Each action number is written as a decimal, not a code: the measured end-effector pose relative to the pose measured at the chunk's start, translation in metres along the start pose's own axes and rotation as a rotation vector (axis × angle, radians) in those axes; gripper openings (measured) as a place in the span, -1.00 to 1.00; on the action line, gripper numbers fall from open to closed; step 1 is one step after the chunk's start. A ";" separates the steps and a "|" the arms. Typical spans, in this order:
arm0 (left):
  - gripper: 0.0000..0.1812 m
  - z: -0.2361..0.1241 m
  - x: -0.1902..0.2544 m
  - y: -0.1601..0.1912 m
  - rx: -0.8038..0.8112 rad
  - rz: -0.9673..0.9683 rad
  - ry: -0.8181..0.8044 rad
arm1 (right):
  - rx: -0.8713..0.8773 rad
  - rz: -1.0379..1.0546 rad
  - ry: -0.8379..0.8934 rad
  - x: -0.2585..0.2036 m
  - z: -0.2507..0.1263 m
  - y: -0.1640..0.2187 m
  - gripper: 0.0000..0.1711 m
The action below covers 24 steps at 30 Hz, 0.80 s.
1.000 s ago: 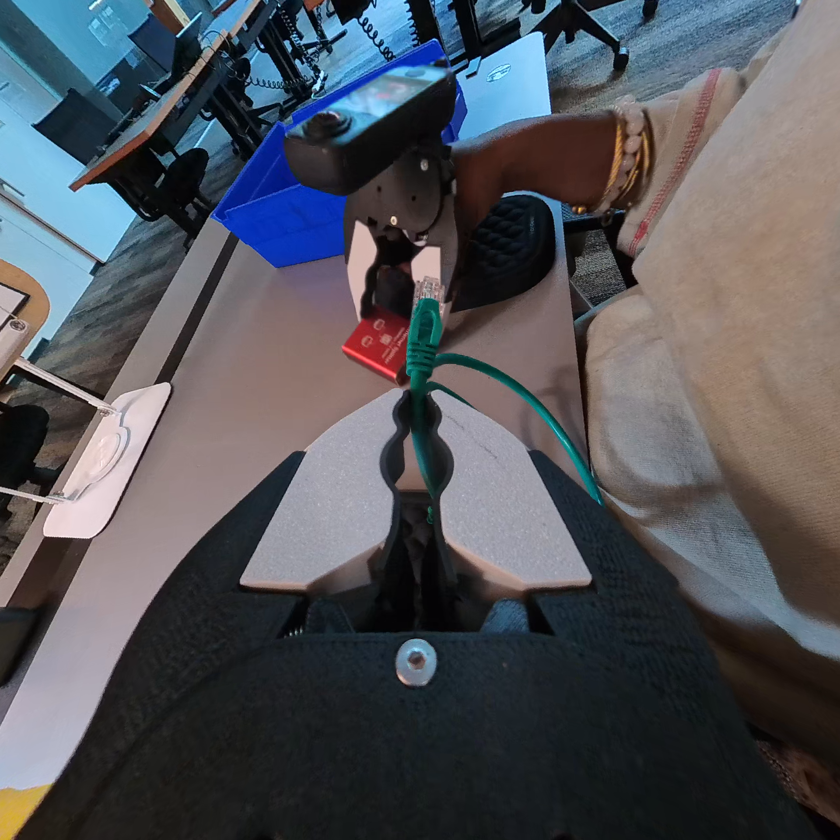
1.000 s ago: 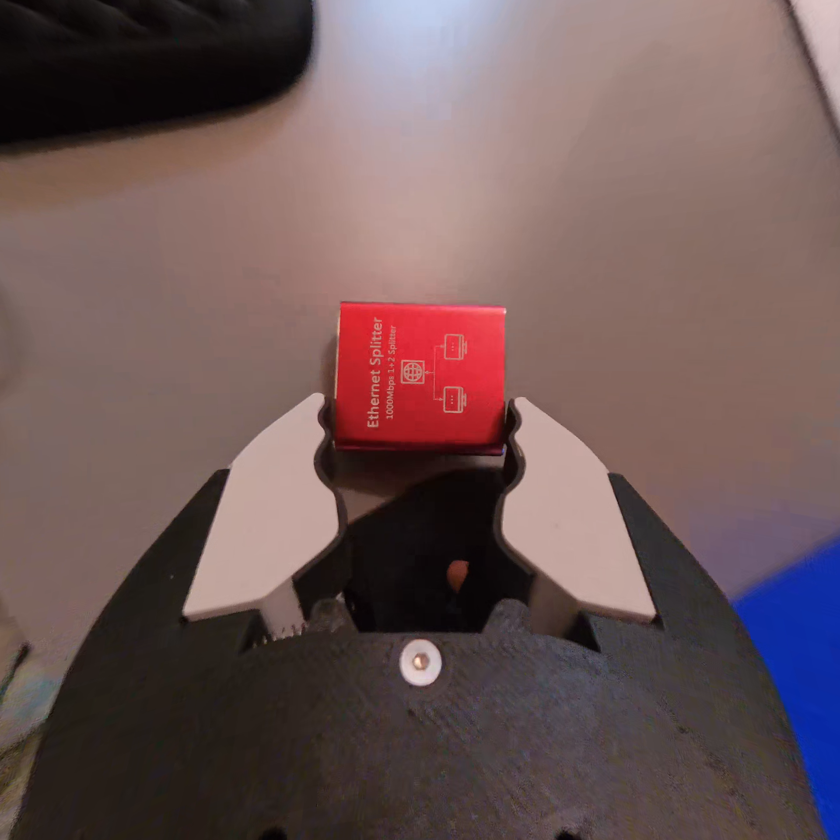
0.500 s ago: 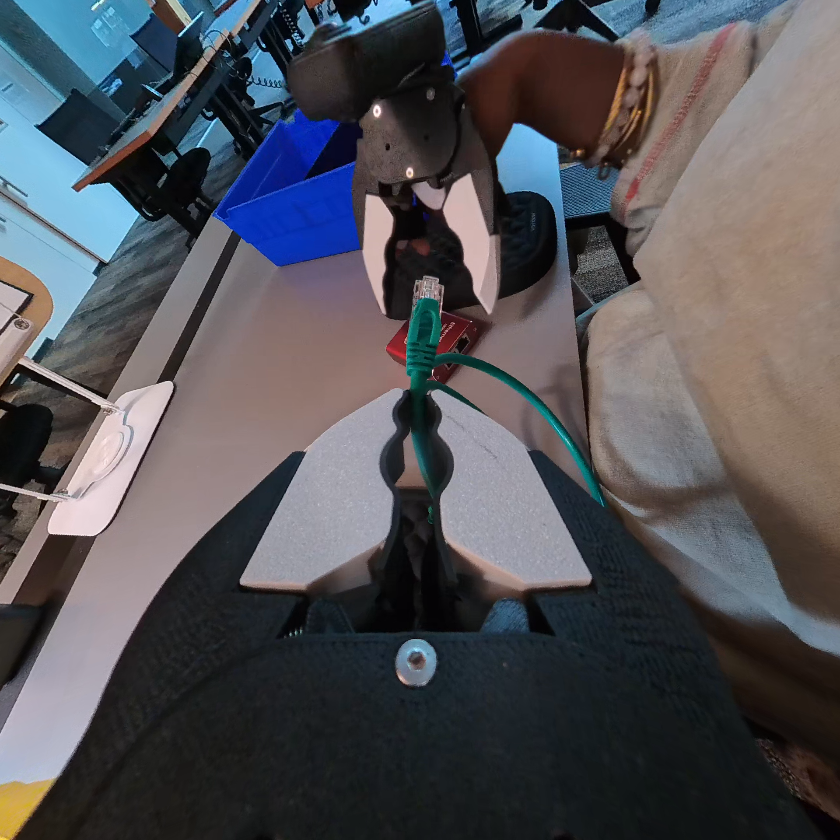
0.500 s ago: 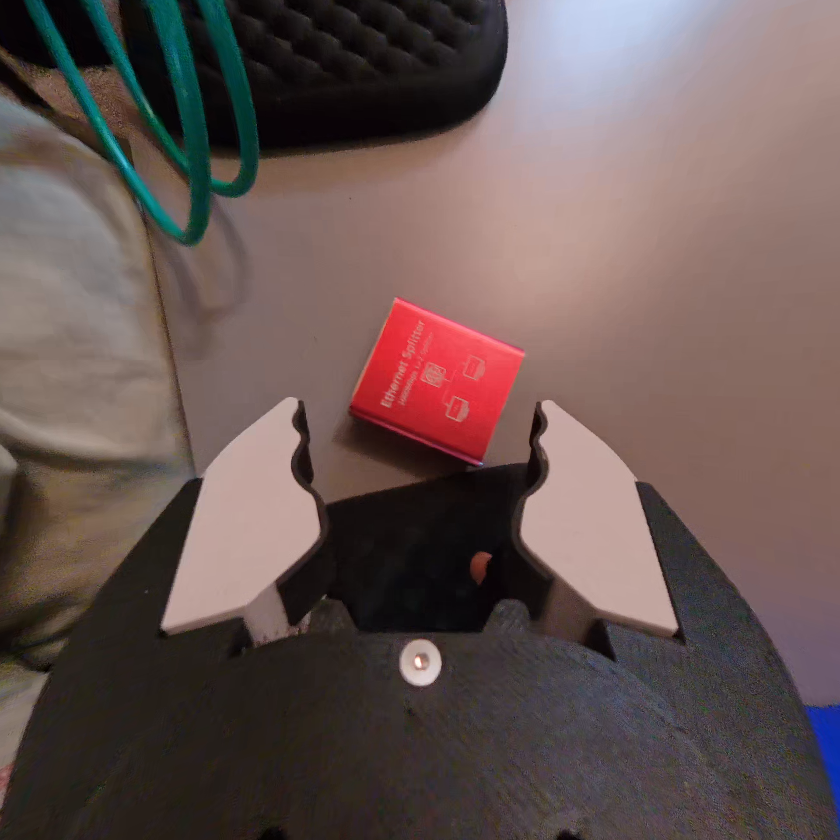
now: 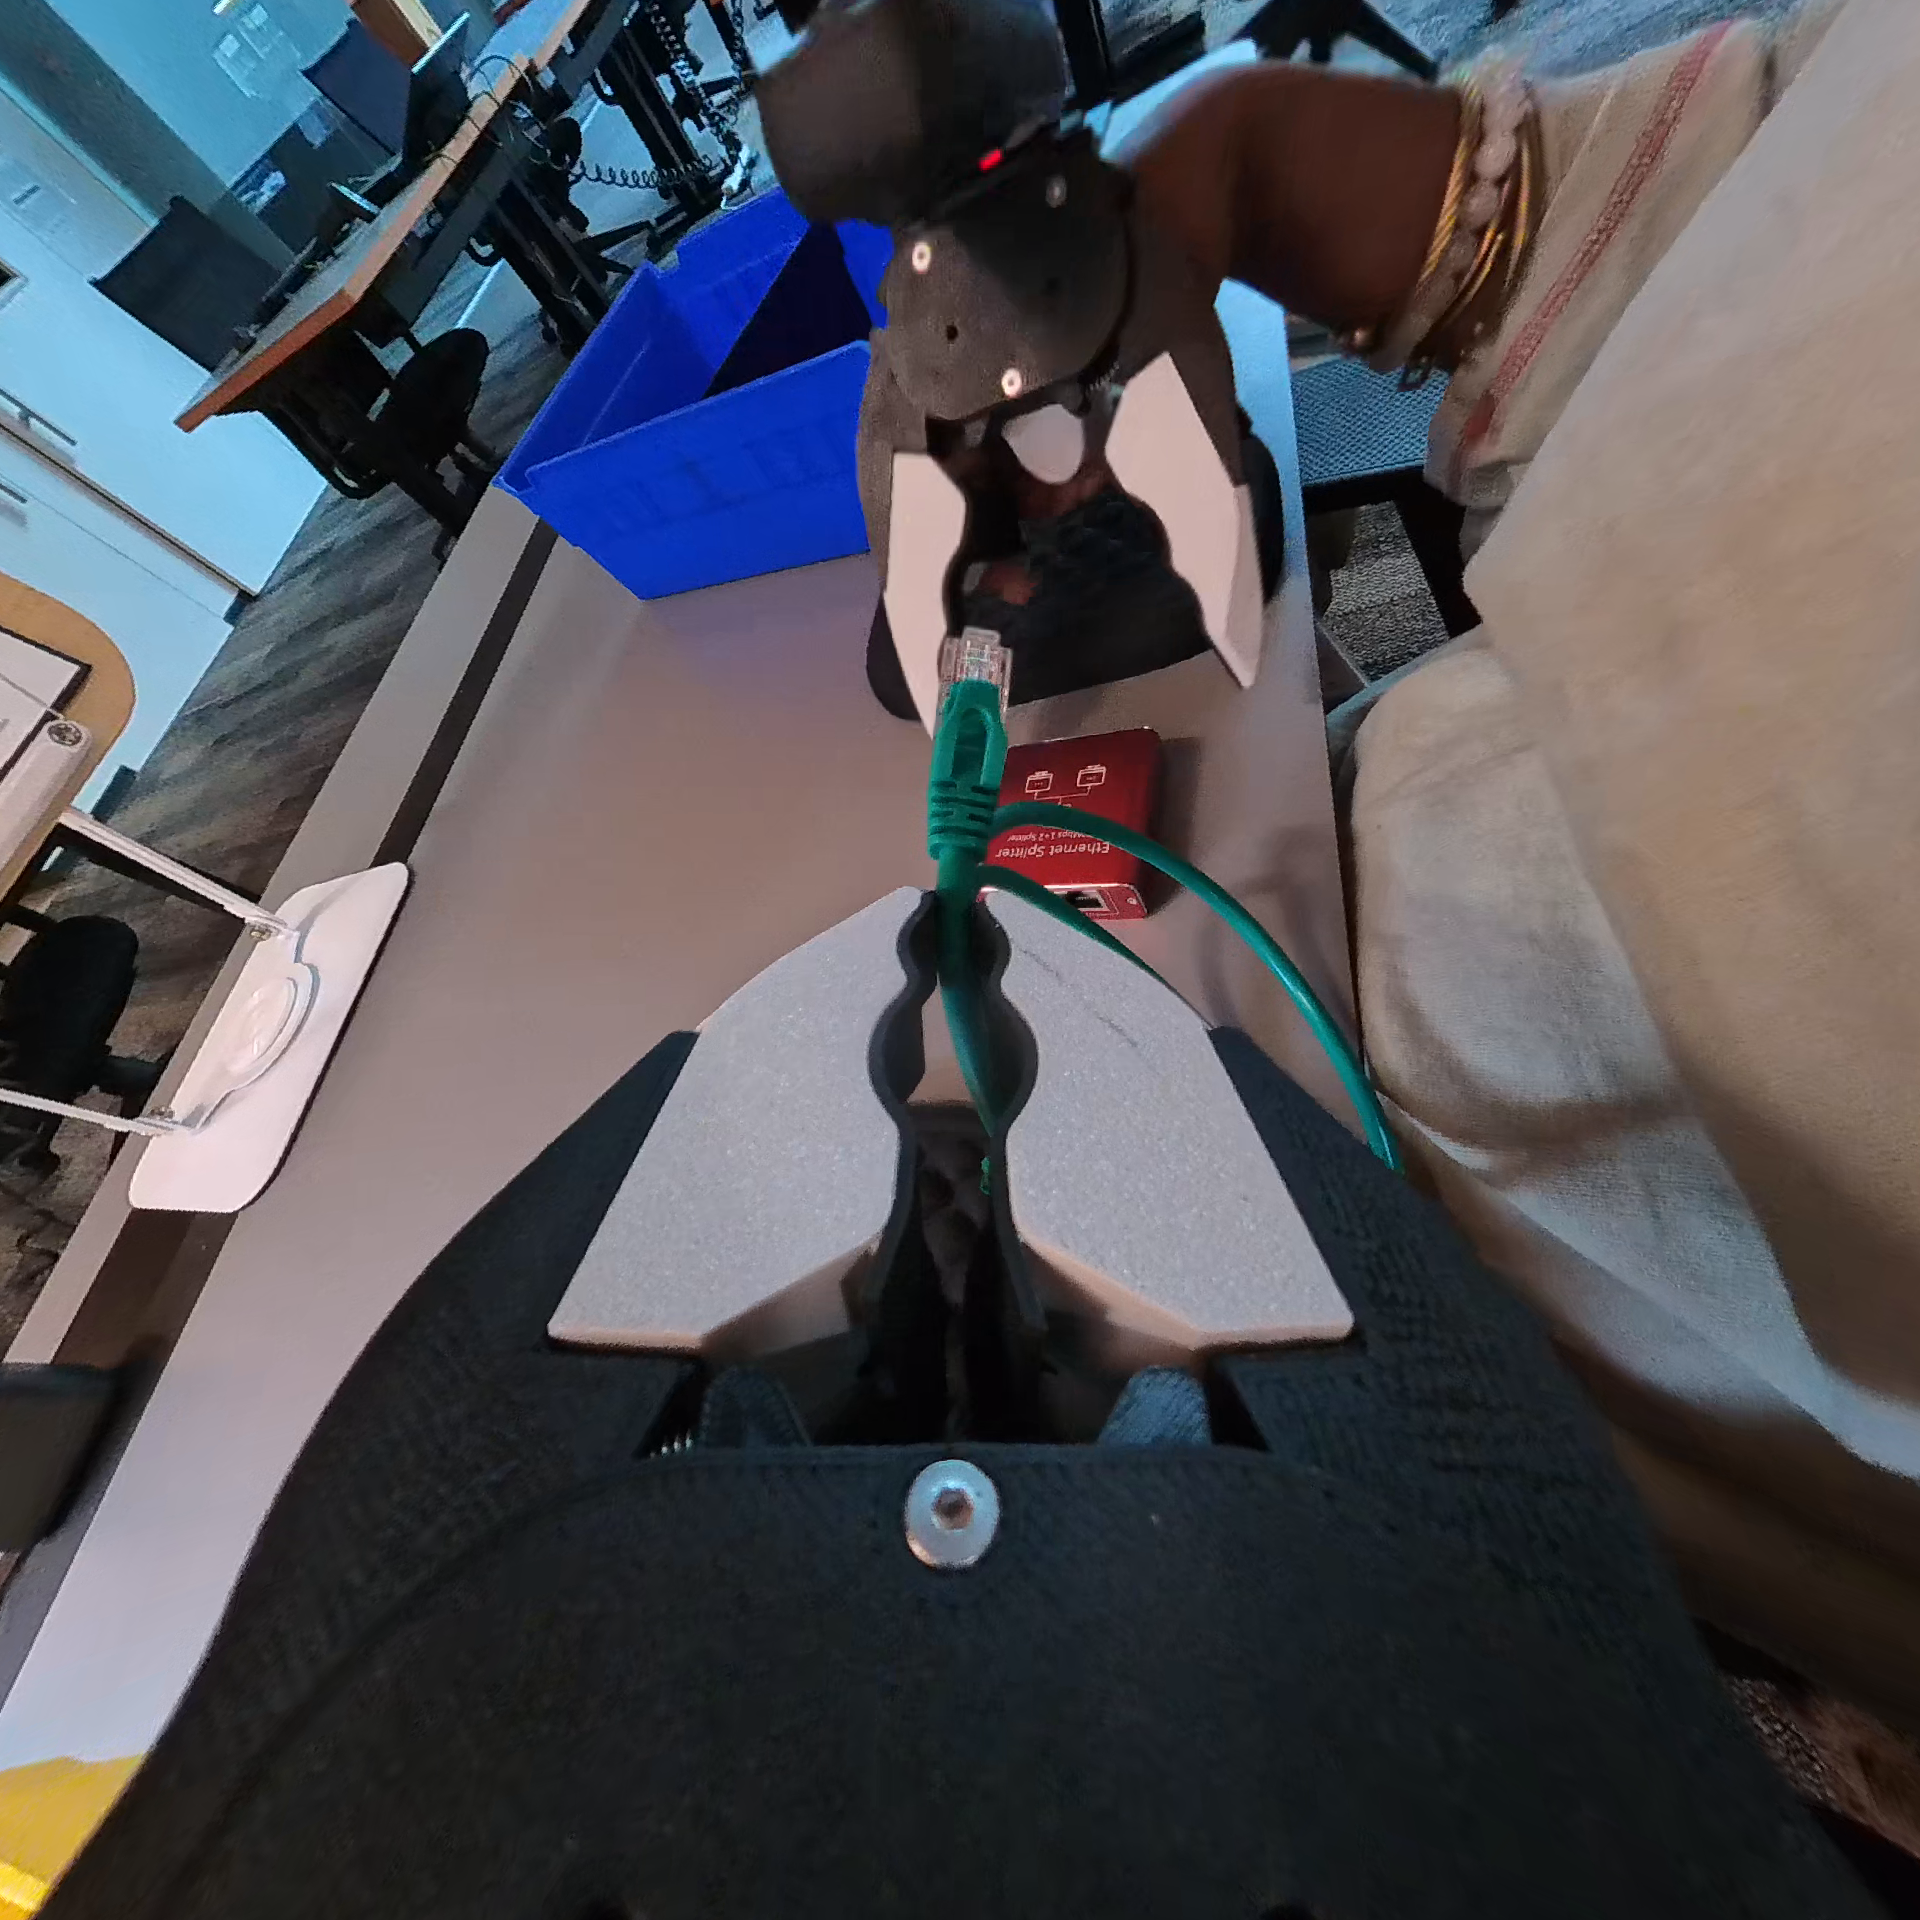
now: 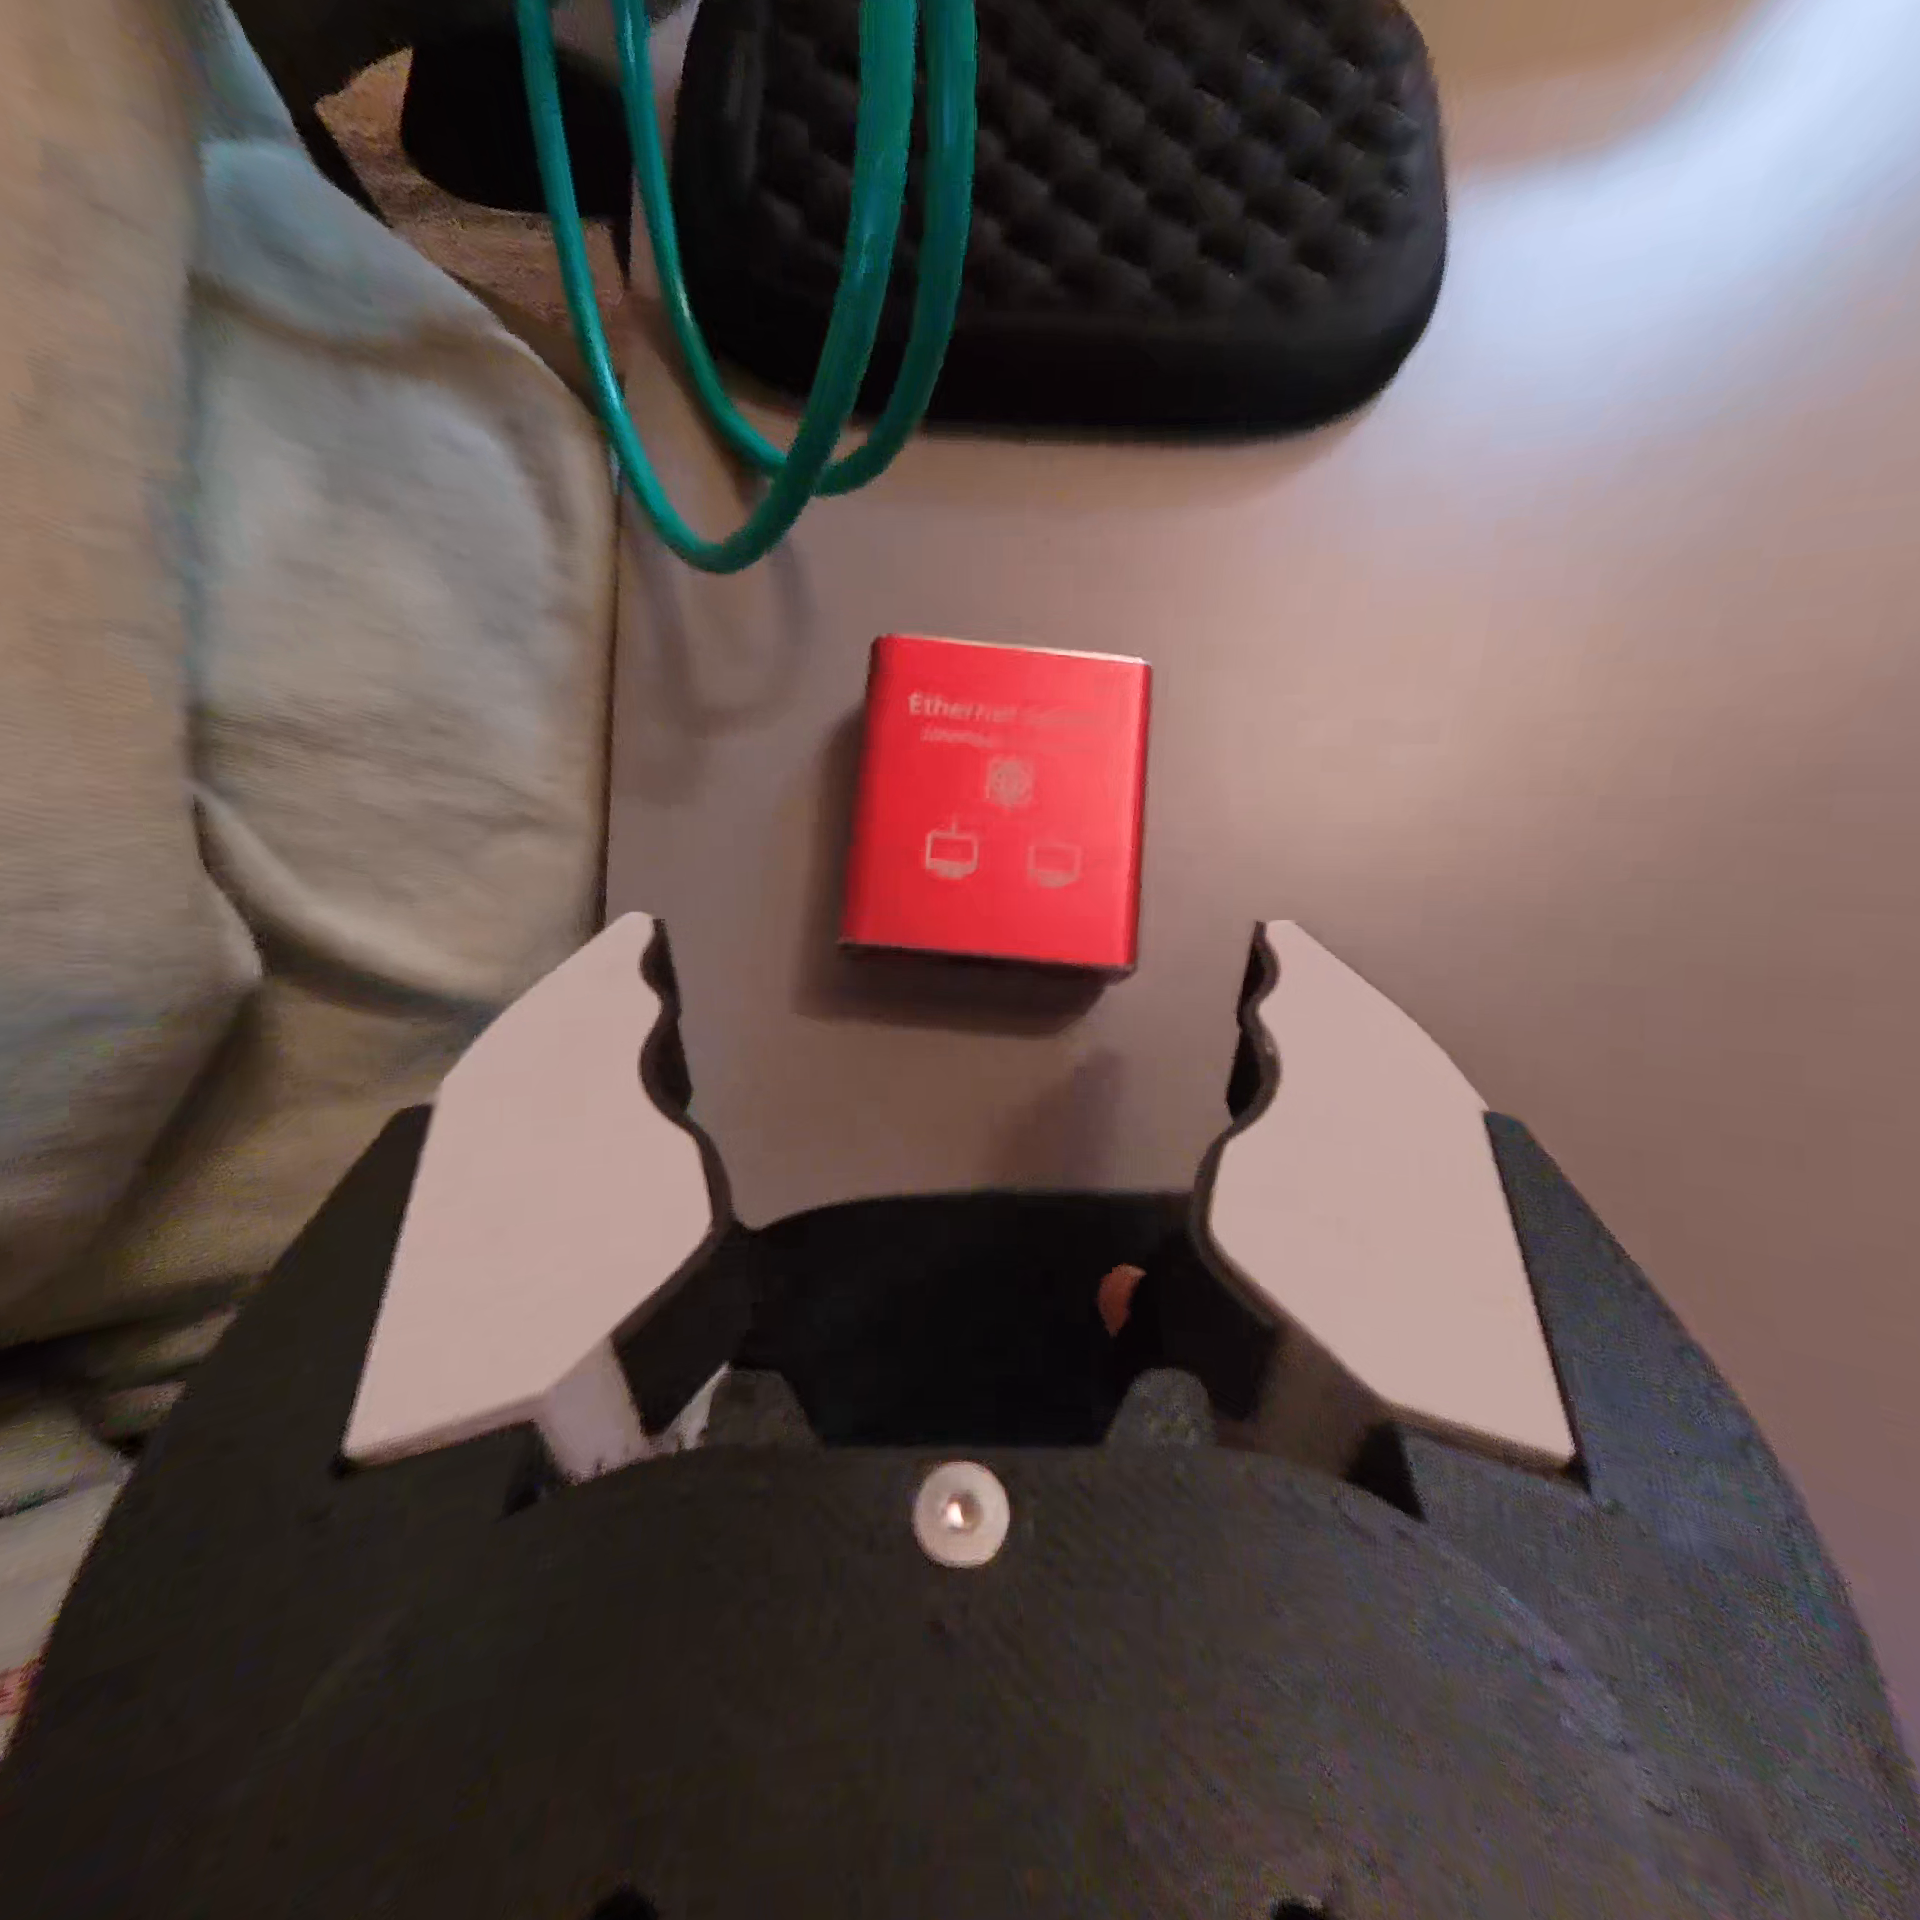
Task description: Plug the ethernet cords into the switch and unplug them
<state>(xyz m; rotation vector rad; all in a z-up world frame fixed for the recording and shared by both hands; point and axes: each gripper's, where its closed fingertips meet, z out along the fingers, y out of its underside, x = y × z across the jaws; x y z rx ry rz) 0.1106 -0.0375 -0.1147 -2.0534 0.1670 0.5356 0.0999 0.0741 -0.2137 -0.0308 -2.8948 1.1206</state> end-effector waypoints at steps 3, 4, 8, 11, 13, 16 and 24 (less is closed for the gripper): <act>-0.93 0.000 0.000 0.000 -0.008 0.003 -0.002 | -0.110 0.052 0.025 0.003 0.017 0.011 0.31; -0.93 0.000 0.000 0.000 -0.008 0.005 -0.002 | -0.142 0.061 0.046 0.007 0.022 0.014 0.32; -0.92 0.000 -0.001 0.002 -0.004 0.002 -0.003 | -0.106 0.018 0.033 0.009 0.028 0.007 -0.20; -0.93 -0.003 -0.002 0.004 -0.007 -0.003 -0.009 | -0.096 -0.005 0.079 0.015 0.014 0.009 -0.19; -0.93 -0.003 -0.003 0.005 -0.008 -0.006 -0.011 | -0.070 0.010 0.114 0.017 -0.004 0.000 -0.20; -0.93 -0.001 -0.002 0.004 -0.002 -0.004 -0.008 | -0.212 -0.020 0.155 0.016 -0.024 0.002 -0.20; -0.93 0.000 0.000 0.001 0.003 0.008 0.000 | -0.314 -0.033 0.146 0.019 -0.025 -0.014 -0.10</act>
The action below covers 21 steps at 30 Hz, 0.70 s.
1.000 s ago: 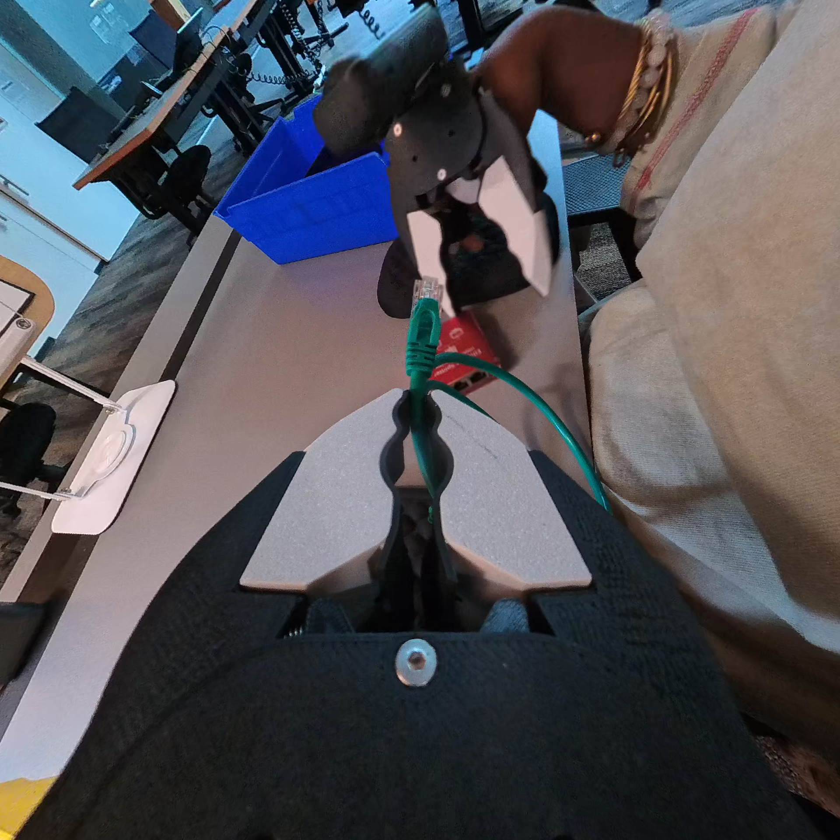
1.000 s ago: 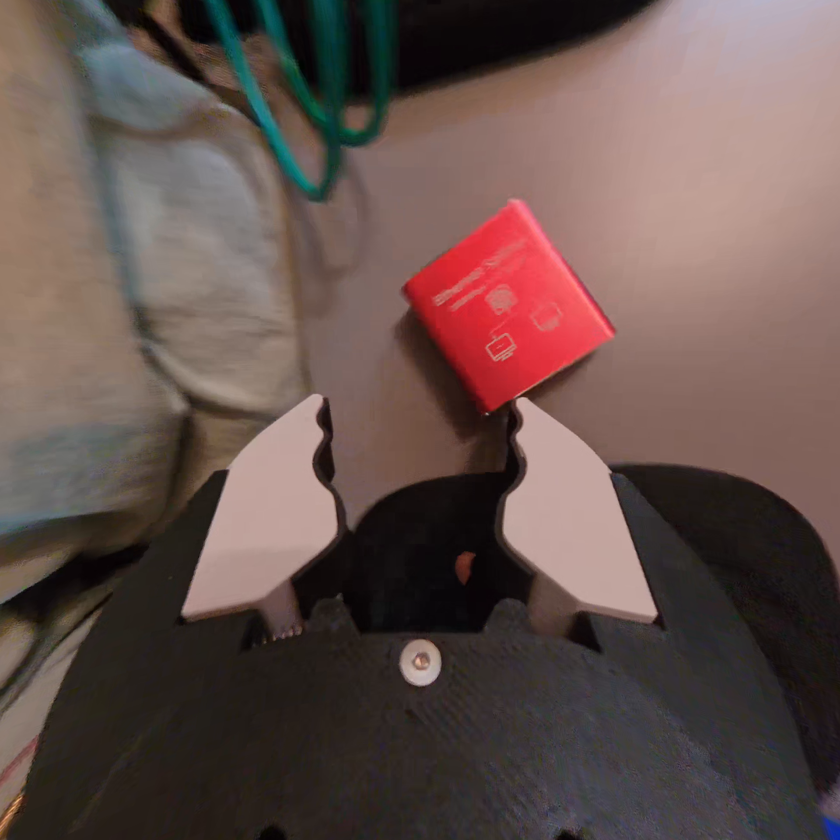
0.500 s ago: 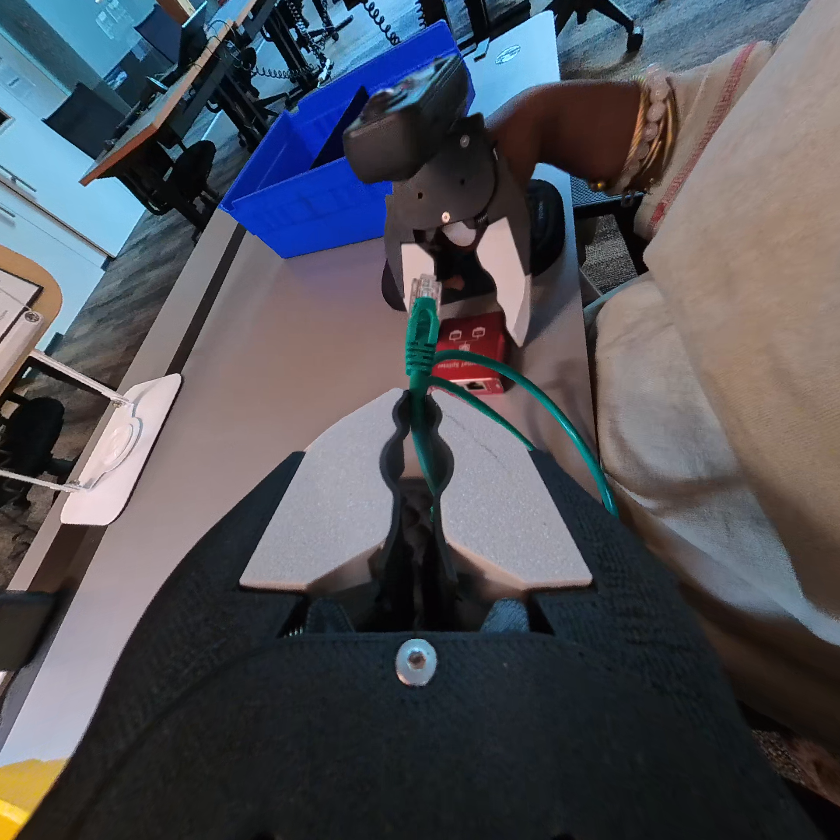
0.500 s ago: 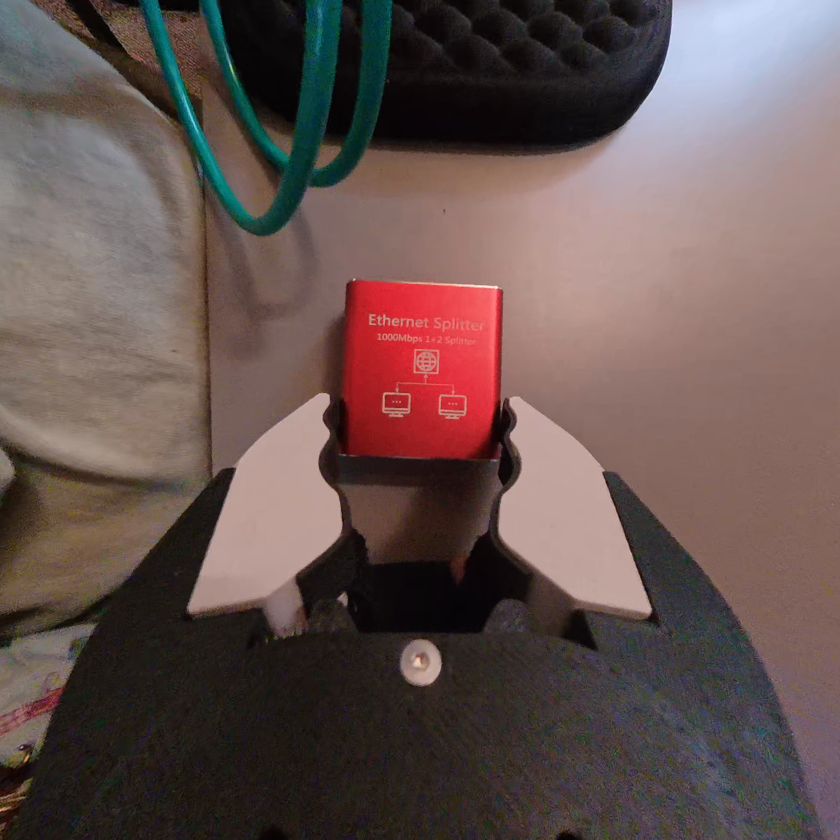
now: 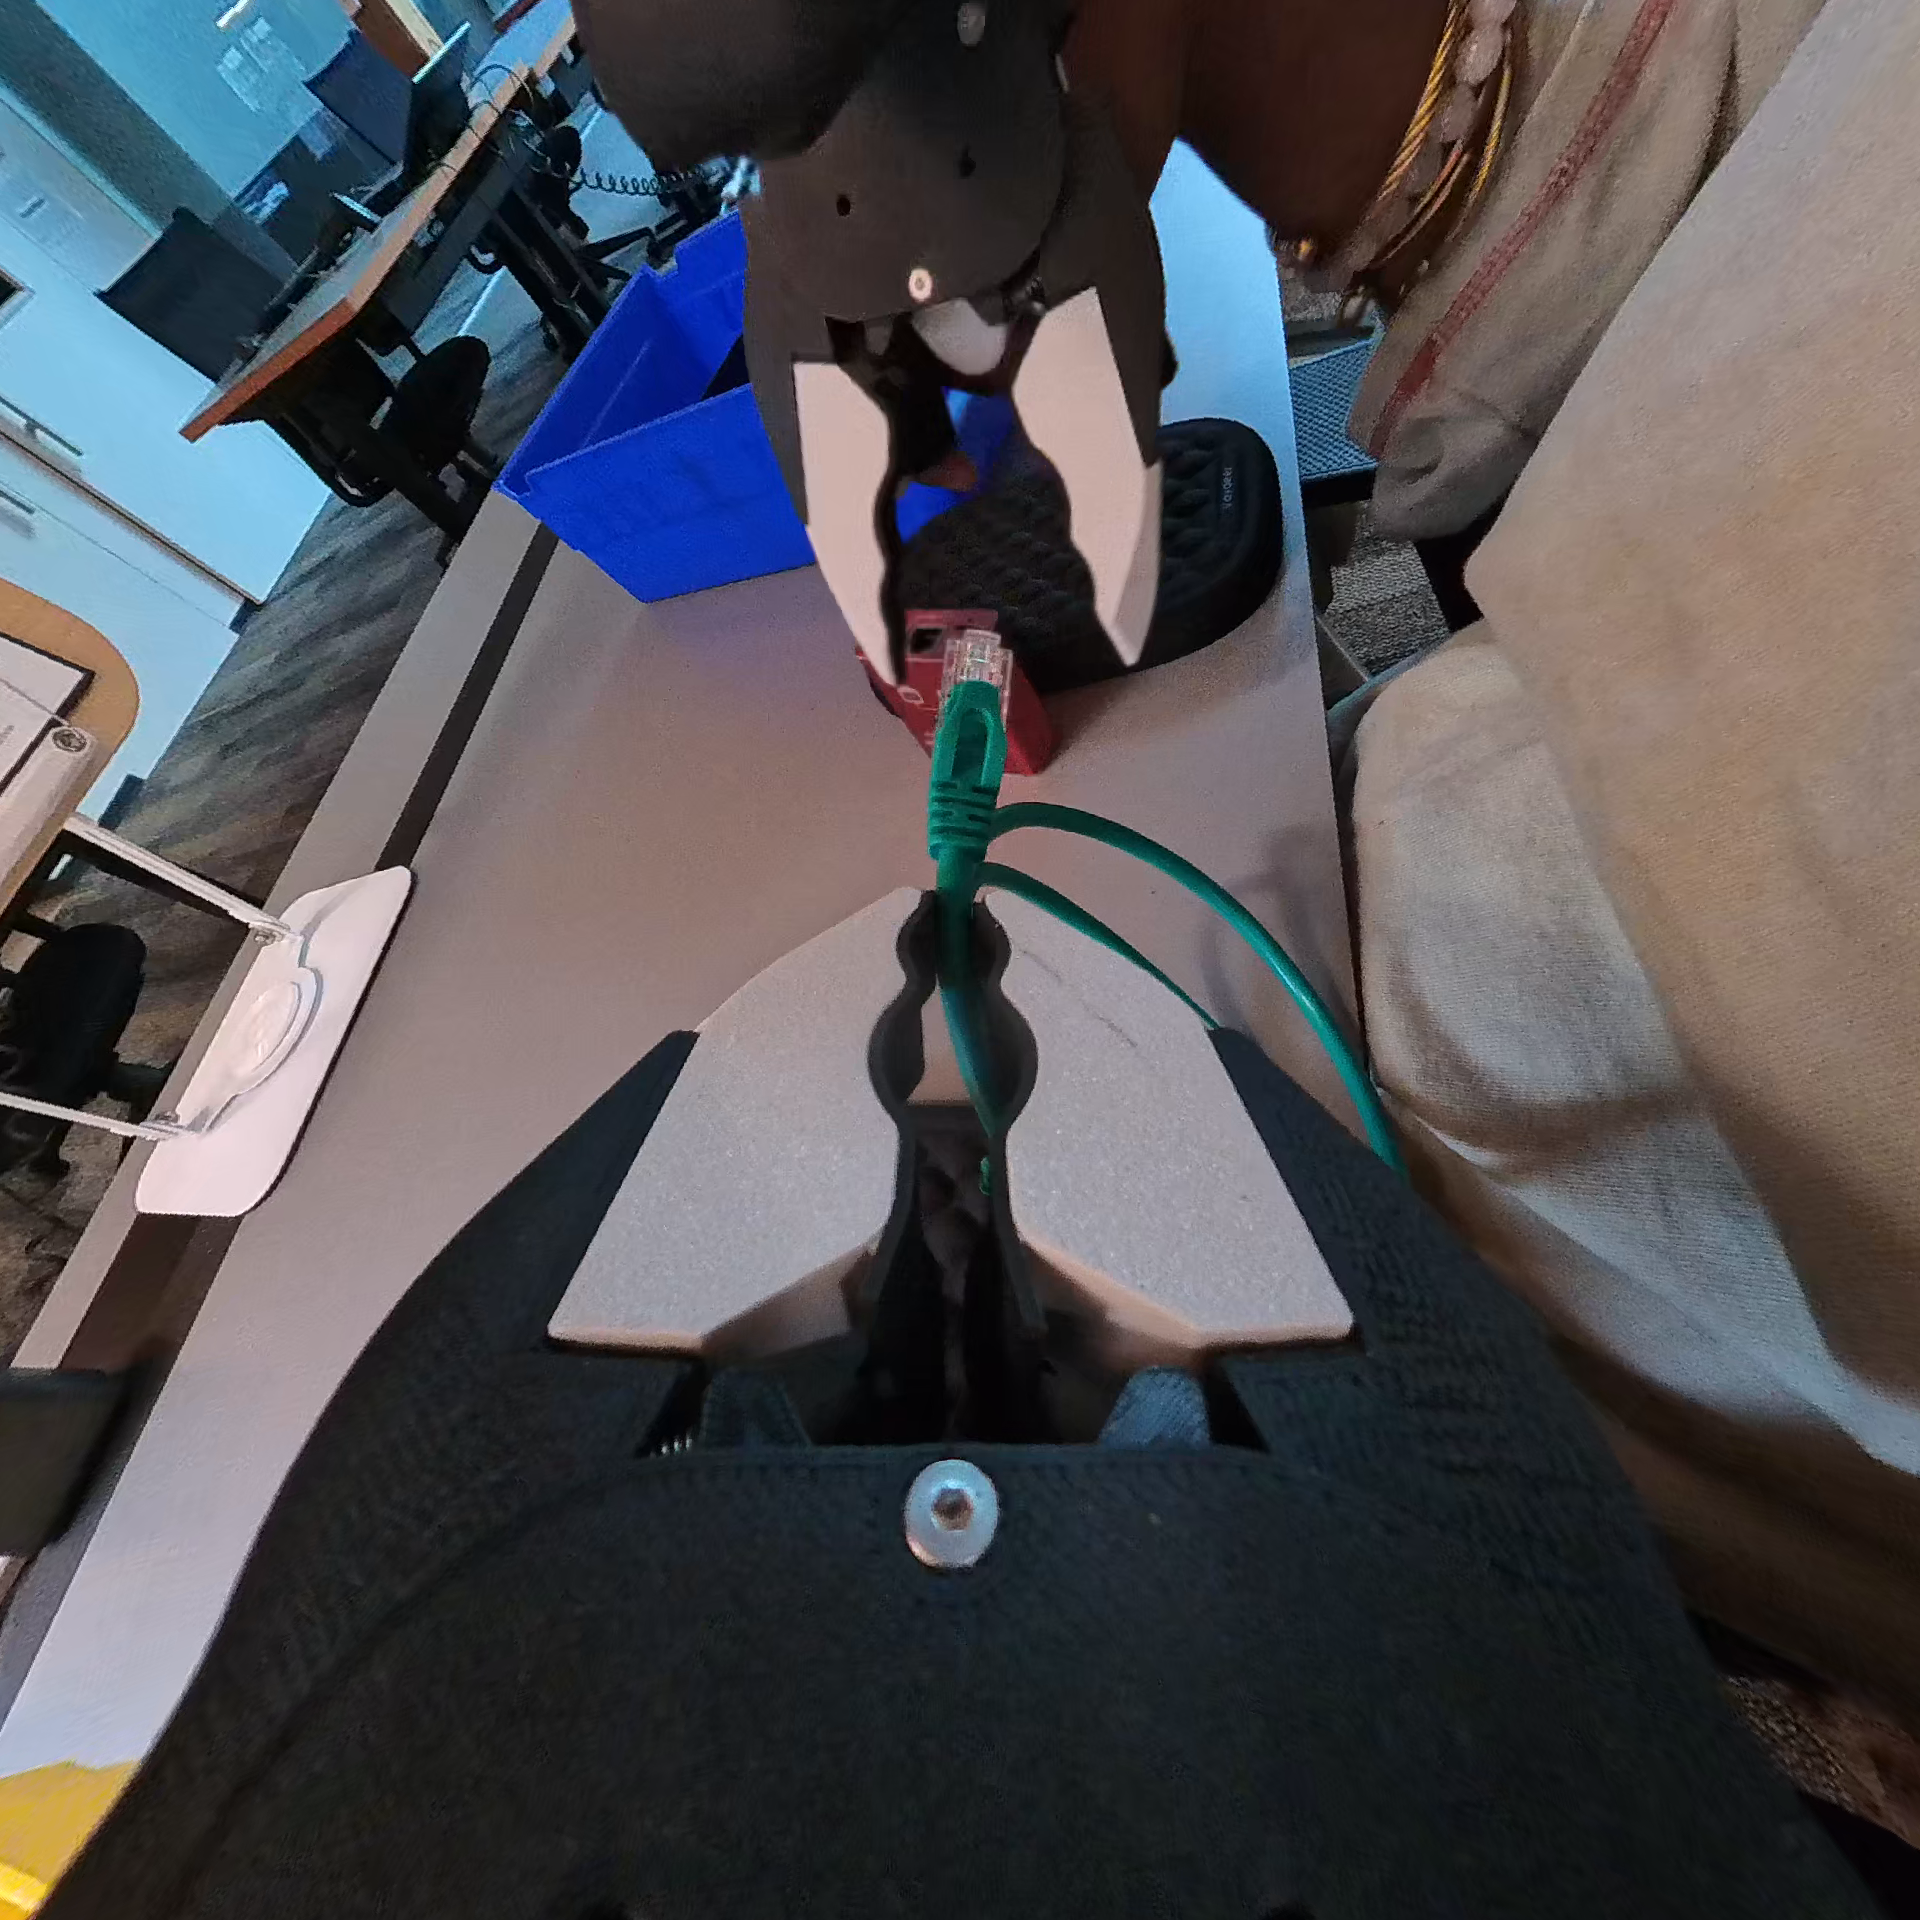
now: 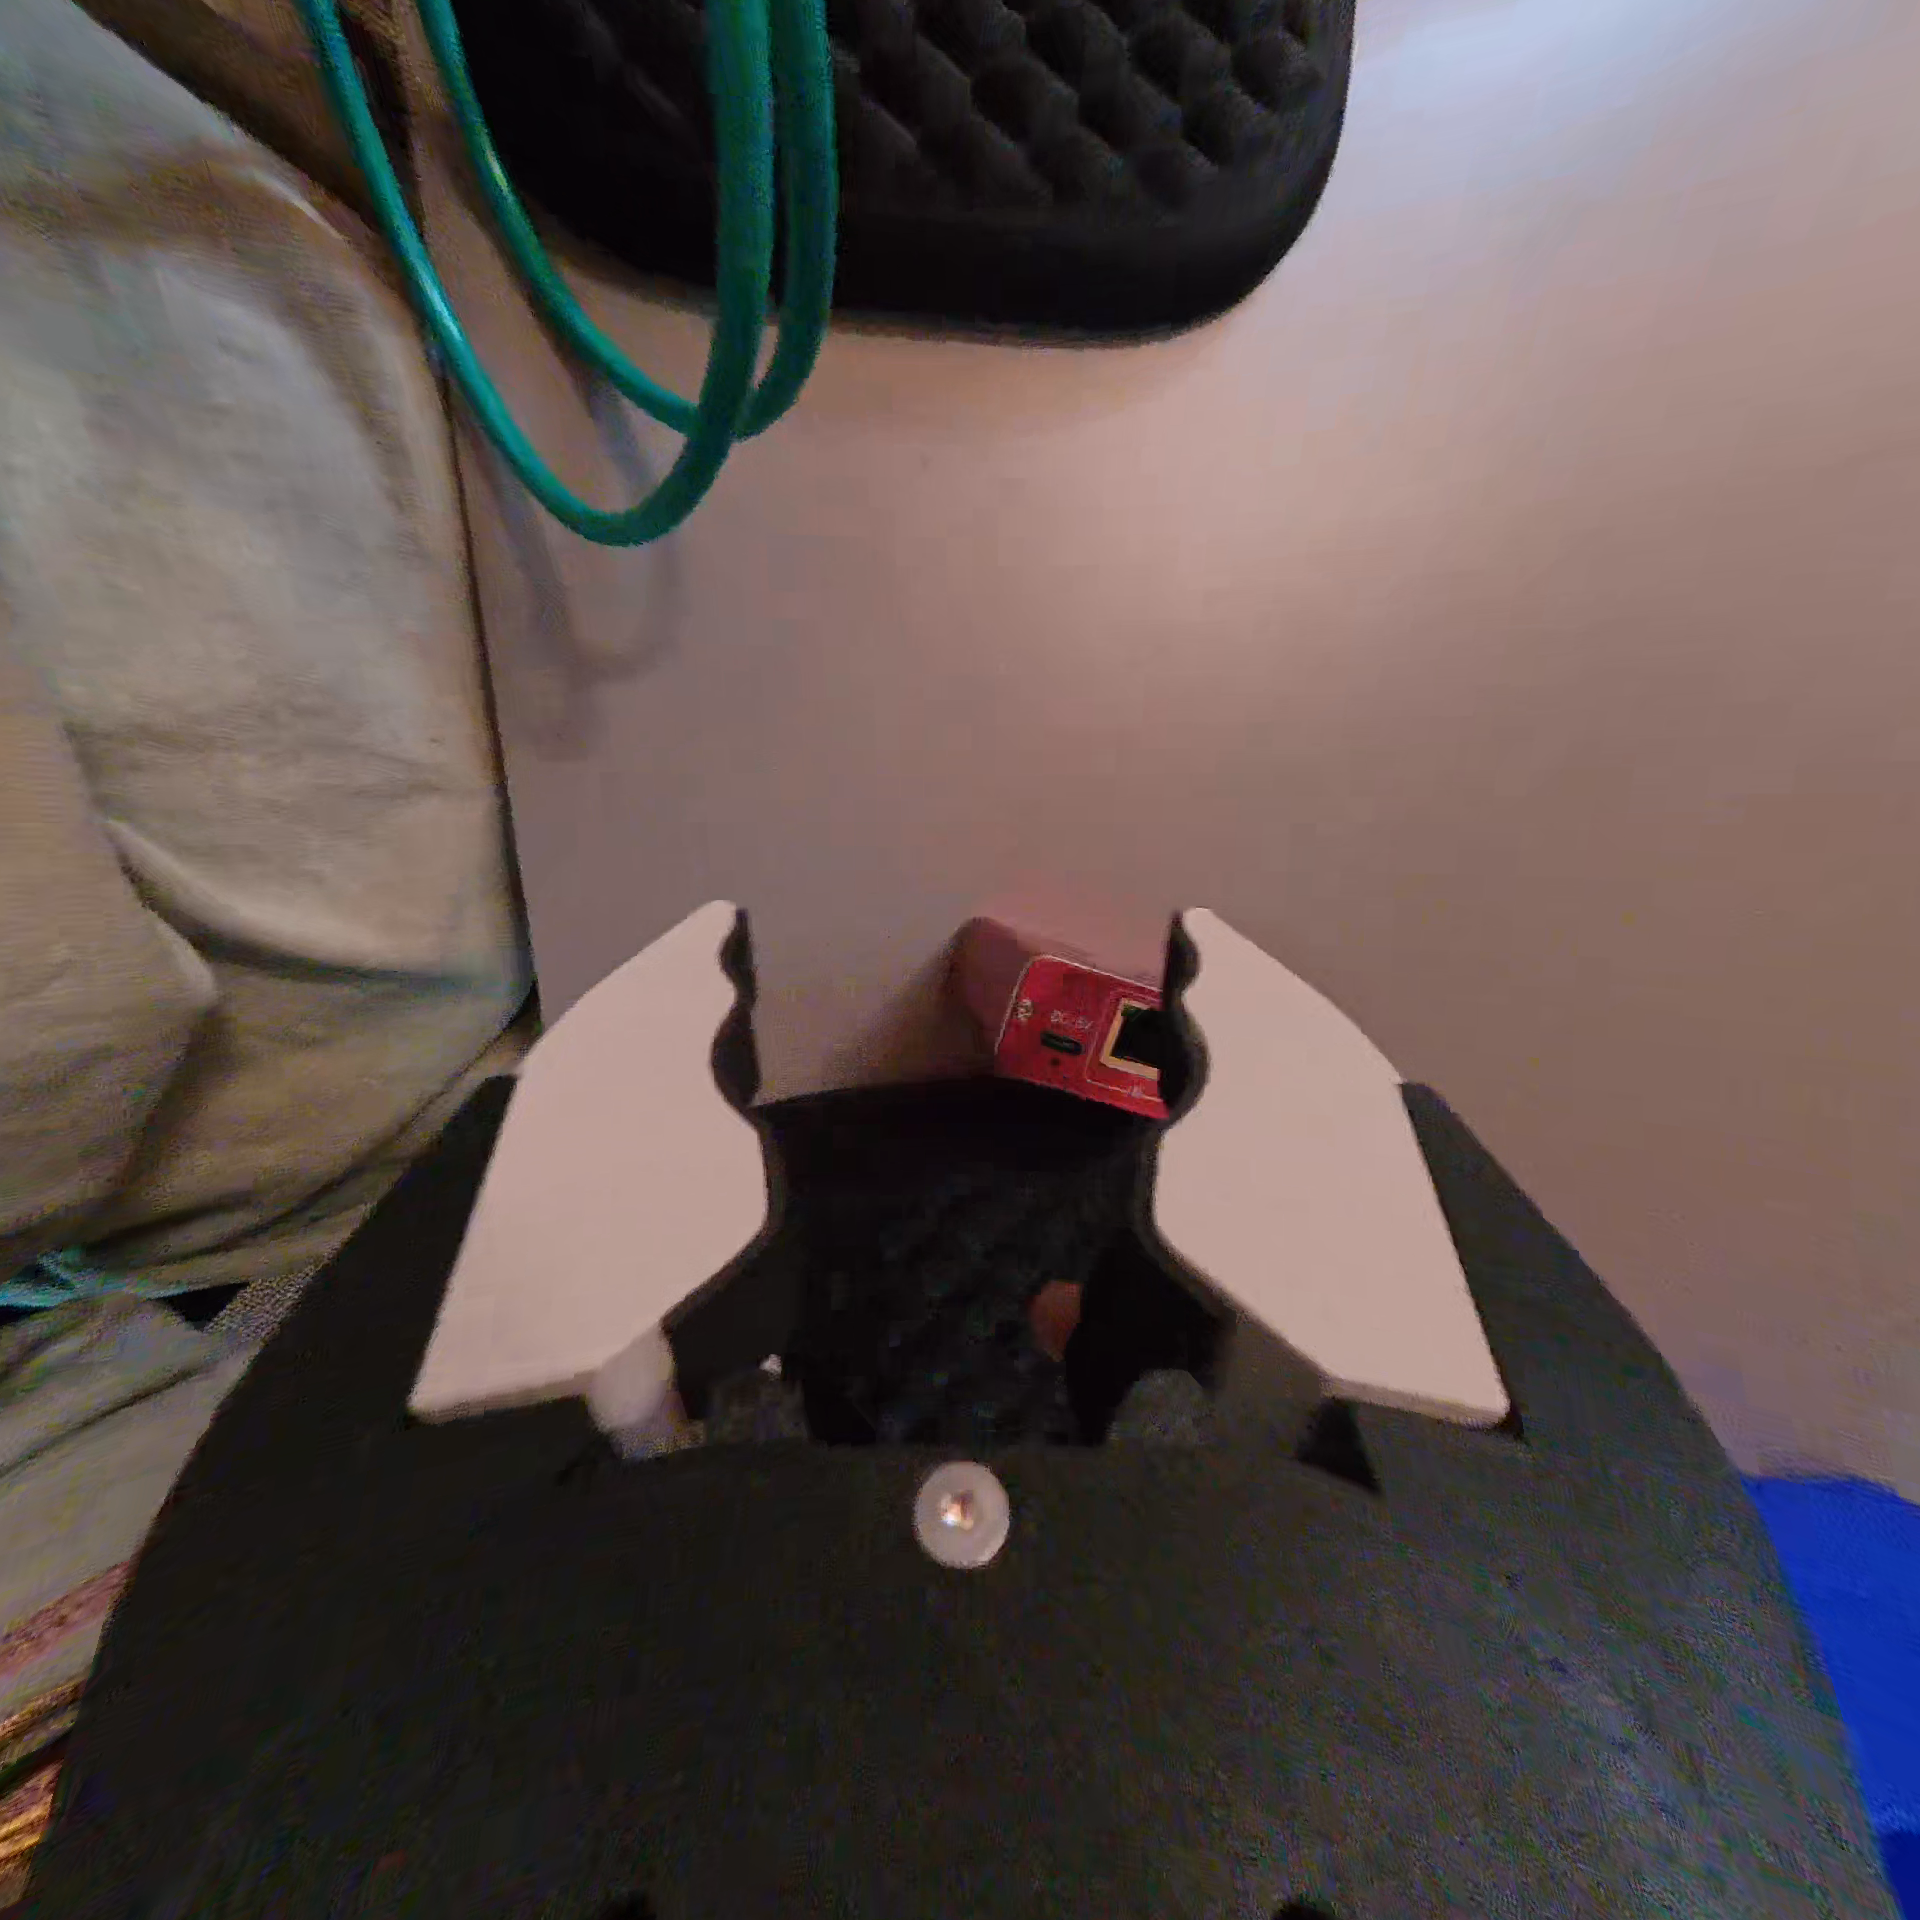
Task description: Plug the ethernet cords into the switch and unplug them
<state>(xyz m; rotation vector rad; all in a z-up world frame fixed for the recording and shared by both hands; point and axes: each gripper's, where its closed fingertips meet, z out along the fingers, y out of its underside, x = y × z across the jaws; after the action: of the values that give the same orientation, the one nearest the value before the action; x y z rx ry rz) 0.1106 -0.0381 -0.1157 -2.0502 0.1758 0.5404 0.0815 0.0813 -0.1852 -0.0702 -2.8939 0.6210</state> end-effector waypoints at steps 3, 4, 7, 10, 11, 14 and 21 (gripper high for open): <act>-0.93 -0.001 -0.001 0.001 0.006 -0.008 0.000 | -0.038 0.096 0.071 0.011 0.000 0.017 0.14; -0.93 0.000 -0.001 0.002 0.008 -0.010 -0.001 | 0.002 0.145 0.078 0.015 0.002 0.017 0.17; -0.92 0.001 -0.001 0.002 0.006 -0.013 0.000 | 0.074 0.227 0.132 0.025 0.002 0.017 0.23; -0.93 0.001 0.000 0.001 0.004 -0.007 0.005 | 0.036 0.183 0.182 0.030 0.000 0.020 0.41; -0.93 0.001 0.000 0.001 0.004 -0.005 0.005 | 0.014 0.190 0.187 0.033 -0.001 0.020 0.42; -0.93 0.002 0.000 0.001 0.005 -0.003 0.006 | -0.053 0.280 0.154 0.037 0.004 0.021 0.38; -0.93 0.000 0.001 0.001 0.012 -0.007 0.007 | -0.255 0.356 0.011 0.032 0.040 0.041 0.41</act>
<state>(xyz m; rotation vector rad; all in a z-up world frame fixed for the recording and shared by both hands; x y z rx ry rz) 0.1108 -0.0384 -0.1173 -2.0406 0.1755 0.5268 0.0430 0.1050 -0.2327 -0.6311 -2.9538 0.2936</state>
